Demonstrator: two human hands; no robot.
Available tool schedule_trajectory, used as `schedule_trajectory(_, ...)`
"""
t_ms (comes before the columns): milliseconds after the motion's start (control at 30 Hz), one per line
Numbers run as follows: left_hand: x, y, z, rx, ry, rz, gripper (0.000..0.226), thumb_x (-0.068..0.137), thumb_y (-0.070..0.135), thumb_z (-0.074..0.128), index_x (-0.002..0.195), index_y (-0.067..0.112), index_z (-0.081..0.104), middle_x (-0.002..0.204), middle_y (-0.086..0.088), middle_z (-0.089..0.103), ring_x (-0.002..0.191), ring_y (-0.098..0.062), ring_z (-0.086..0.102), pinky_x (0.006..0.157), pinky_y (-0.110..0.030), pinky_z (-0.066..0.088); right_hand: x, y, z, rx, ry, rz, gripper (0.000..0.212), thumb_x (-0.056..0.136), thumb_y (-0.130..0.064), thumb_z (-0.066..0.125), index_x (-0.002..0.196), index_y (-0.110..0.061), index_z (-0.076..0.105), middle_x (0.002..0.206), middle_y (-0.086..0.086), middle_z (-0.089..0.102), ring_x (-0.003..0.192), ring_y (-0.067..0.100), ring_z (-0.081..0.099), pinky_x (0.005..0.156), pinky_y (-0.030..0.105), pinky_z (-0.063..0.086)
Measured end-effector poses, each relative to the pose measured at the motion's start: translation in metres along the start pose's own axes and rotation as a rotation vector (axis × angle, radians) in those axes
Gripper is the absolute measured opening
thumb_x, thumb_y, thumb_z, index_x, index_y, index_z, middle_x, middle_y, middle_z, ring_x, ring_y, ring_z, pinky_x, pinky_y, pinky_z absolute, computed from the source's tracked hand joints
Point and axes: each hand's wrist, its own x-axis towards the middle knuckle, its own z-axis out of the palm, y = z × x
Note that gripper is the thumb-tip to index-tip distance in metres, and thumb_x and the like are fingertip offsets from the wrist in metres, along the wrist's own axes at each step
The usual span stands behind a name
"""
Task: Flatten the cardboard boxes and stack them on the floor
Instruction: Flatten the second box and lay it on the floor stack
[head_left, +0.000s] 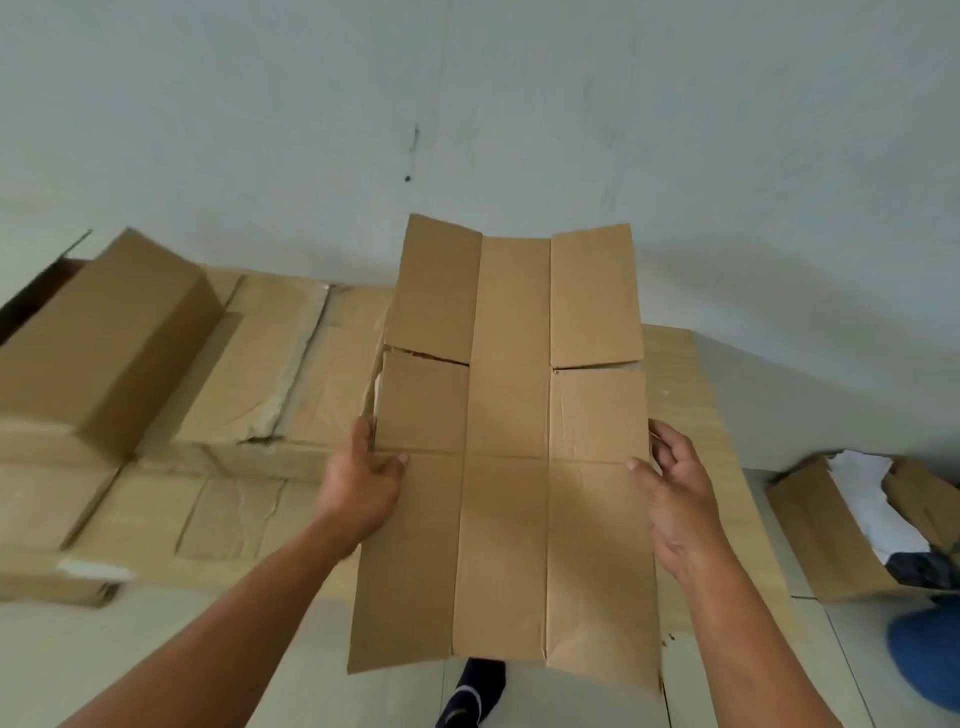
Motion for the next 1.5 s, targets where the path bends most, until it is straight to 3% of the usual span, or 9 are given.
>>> schedule_trajectory(167, -0.077, -0.03, -0.109, -0.064, 0.126, 0.023, 0.029, 0.091, 0.013, 0.068, 0.111, 0.027, 0.053, 0.102, 0.016, 0.062, 0.092, -0.012, 0.064, 0.079, -0.036, 0.056, -0.092, -0.02, 0.071, -0.031, -0.224, -0.062, 0.061, 0.093, 0.013, 0.05, 0.144, -0.019, 0.048, 0.124, -0.012, 0.068, 0.117, 0.005, 0.062, 0.109, 0.034, 0.041)
schedule_trajectory(467, -0.16, -0.083, -0.302, -0.067, 0.425, -0.037, 0.013, 0.1, 0.028, 0.054, 0.109, 0.022, 0.047, 0.101, 0.003, 0.06, 0.087, -0.017, 0.062, 0.066, -0.036, 0.053, -0.194, -0.03, 0.241, 0.02, -0.549, -0.043, 0.062, 0.092, 0.012, 0.052, 0.147, -0.015, 0.044, 0.126, 0.006, 0.069, 0.118, 0.027, 0.064, 0.108, 0.055, 0.043)
schedule_trajectory(700, -0.155, -0.115, -0.416, 0.015, 0.538, -0.136, 0.015, 0.105, 0.026, 0.039, 0.12, 0.028, 0.041, 0.112, -0.008, 0.057, 0.098, -0.03, 0.06, 0.088, -0.055, 0.054, -0.231, -0.03, 0.377, -0.061, -0.709, -0.061, 0.058, 0.093, 0.008, 0.052, 0.145, -0.02, 0.048, 0.124, 0.017, 0.068, 0.115, 0.038, 0.063, 0.107, 0.058, 0.044)
schedule_trajectory(800, -0.135, -0.129, -0.466, 0.009, 0.541, -0.147, 0.035, 0.104, 0.023, 0.04, 0.137, 0.032, 0.034, 0.119, -0.007, 0.056, 0.102, -0.031, 0.062, 0.089, -0.057, 0.054, -0.236, -0.023, 0.437, -0.076, -0.729, -0.035, 0.062, 0.094, 0.005, 0.053, 0.151, -0.017, 0.039, 0.12, 0.02, 0.068, 0.106, 0.029, 0.065, 0.107, 0.06, 0.042)
schedule_trajectory(900, -0.1, -0.144, -0.519, 0.025, 0.53, -0.138, 0.04, 0.103, 0.019, 0.043, 0.142, 0.029, 0.035, 0.114, -0.004, 0.058, 0.094, -0.024, 0.063, 0.076, -0.045, 0.057, -0.234, -0.012, 0.501, -0.07, -0.751, -0.031, 0.059, 0.097, 0.004, 0.051, 0.145, -0.026, 0.041, 0.112, -0.005, 0.075, 0.11, 0.013, 0.068, 0.107, 0.041, 0.048)
schedule_trajectory(1033, -0.051, -0.161, -0.588, 0.035, 0.502, -0.147, 0.037, 0.104, 0.016, 0.044, 0.139, 0.025, 0.039, 0.111, -0.003, 0.06, 0.087, -0.02, 0.064, 0.063, -0.036, 0.054, -0.231, -0.002, 0.588, -0.172, -0.774, -0.056, 0.057, 0.096, 0.003, 0.05, 0.136, -0.037, 0.039, 0.118, -0.007, 0.071, 0.109, 0.006, 0.067, 0.088, 0.021, 0.054)
schedule_trajectory(1133, -0.022, -0.173, -0.639, 0.069, 0.493, -0.178, 0.04, 0.104, 0.015, 0.045, 0.141, 0.025, 0.038, 0.111, -0.003, 0.059, 0.084, -0.022, 0.064, 0.065, -0.039, 0.055, -0.238, -0.005, 0.648, -0.331, -0.733, -0.09, 0.066, 0.094, -0.008, 0.055, 0.15, -0.033, 0.029, 0.132, 0.0, 0.062, 0.113, 0.017, 0.064, 0.095, 0.031, 0.053)
schedule_trajectory(1233, 0.01, -0.187, -0.688, 0.089, 0.476, -0.195, 0.041, 0.103, 0.014, 0.046, 0.141, 0.026, 0.039, 0.114, -0.005, 0.06, 0.084, -0.023, 0.065, 0.066, -0.041, 0.056, -0.239, -0.006, 0.706, -0.461, -0.74, -0.095, 0.052, 0.092, -0.006, 0.051, 0.131, -0.038, 0.039, 0.105, 0.009, 0.069, 0.075, 0.028, 0.064, 0.071, 0.05, 0.055)
schedule_trajectory(1500, 0.132, -0.245, -0.778, 0.062, 0.26, -0.237, 0.035, 0.104, 0.014, 0.044, 0.136, 0.025, 0.039, 0.105, -0.001, 0.058, 0.09, -0.025, 0.065, 0.069, -0.043, 0.057, -0.219, 0.018, 0.838, -0.729, -0.598, -0.099, 0.066, 0.091, -0.011, 0.048, 0.145, -0.036, 0.019, 0.133, 0.0, 0.051, 0.09, 0.017, 0.067, 0.075, 0.039, 0.06)
